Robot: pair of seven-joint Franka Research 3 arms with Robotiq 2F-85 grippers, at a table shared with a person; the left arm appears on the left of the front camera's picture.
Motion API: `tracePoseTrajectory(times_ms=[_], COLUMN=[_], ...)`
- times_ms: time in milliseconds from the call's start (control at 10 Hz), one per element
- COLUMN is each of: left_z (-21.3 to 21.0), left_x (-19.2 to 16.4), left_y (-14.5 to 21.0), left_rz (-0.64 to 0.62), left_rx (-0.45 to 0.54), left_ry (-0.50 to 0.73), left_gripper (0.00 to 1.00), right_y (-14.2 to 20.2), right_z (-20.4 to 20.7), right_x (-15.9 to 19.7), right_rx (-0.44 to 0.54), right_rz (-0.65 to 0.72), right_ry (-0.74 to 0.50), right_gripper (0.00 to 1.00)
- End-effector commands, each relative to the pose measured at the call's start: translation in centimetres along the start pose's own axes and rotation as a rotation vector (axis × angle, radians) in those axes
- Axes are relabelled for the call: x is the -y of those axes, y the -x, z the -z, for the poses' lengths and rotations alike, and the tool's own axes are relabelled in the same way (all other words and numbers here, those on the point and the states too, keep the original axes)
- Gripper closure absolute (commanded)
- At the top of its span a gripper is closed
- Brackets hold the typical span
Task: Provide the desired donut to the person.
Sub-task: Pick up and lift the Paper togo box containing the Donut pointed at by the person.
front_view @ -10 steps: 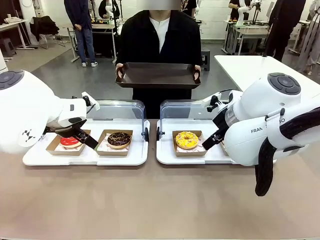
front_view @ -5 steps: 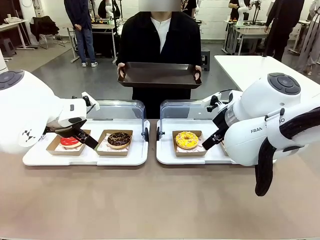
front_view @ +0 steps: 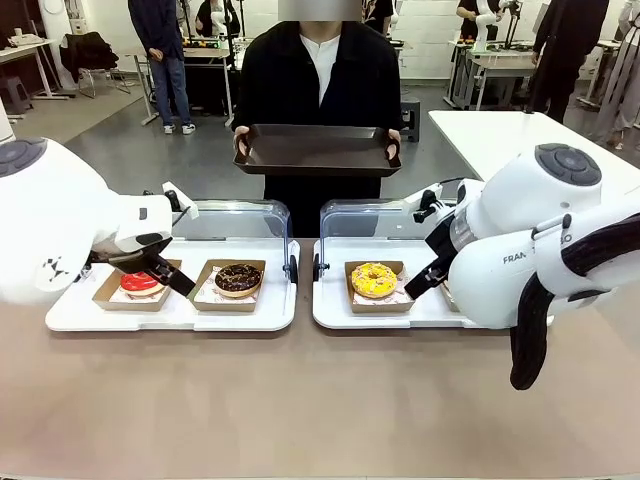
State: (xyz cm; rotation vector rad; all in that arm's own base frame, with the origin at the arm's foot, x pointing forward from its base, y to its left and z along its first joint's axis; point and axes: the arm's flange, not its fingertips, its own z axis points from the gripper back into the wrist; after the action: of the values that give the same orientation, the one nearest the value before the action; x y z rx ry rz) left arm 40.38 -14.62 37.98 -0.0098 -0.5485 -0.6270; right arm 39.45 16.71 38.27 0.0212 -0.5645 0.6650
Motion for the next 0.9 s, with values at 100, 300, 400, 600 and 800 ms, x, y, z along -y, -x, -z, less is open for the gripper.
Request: tracePoseTrajectory(times_ms=[100, 300, 400, 600, 800], left_z=[-10.6, -16.0, -18.3, -22.7, -22.3], left_x=[-1.3, -2.4, -2.5, -2.4, -2.3], left_y=[-0.9, -1.8, -1.7, -0.9, -1.6], left_rz=[0.065, 0.092, 0.096, 0.088, 0.075], left_rx=[-0.049, -0.085, -0.073, -0.027, -0.036], left_ry=[-0.096, -0.111, -0.126, -0.181, -0.144], left_gripper=[0.0, 0.0, 0.0, 0.0, 0.0], right_y=[-4.8, -6.7, -7.0, -6.2, -6.4], right_z=[-11.7, -17.4, -20.3, -25.0, -24.9], right_x=[-0.5, -0.8, -1.5, -2.4, -2.3], right_rx=[-0.122, -0.222, -0.26, -0.265, -0.25], right_rz=[-0.017, 0.014, 0.008, 0.03, 0.014], right_ry=[0.06, 0.091, 0.09, 0.206, 0.13], right_gripper=[0.0, 0.0, 0.0, 0.0, 0.0])
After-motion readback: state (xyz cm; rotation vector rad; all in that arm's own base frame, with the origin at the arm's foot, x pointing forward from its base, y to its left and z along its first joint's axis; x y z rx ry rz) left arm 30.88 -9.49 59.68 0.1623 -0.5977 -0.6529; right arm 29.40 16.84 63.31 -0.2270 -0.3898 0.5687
